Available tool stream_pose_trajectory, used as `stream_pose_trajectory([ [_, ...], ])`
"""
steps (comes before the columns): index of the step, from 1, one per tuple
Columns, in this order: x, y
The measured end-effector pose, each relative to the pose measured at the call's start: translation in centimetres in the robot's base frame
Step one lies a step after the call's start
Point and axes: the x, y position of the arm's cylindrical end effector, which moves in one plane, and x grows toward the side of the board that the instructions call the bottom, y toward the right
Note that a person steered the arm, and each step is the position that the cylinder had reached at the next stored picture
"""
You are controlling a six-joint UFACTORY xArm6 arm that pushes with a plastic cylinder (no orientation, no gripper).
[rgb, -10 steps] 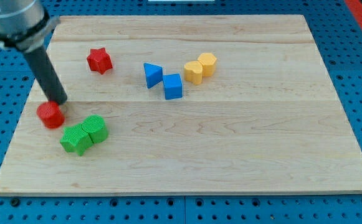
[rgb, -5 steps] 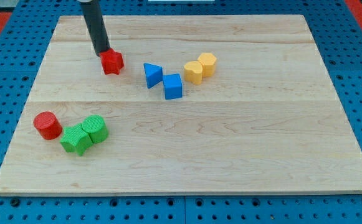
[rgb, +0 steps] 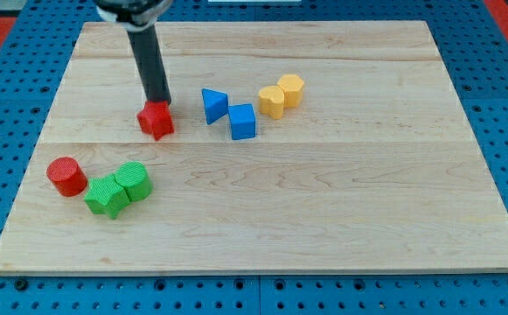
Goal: Move the red star into the green circle
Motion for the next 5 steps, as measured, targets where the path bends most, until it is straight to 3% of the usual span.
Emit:
stream_pose_trajectory([
  [2, 7.4, -0.3],
  [3, 7.5, 0.9],
  [4, 8.5, 7.4],
  [5, 10.9, 7.6],
])
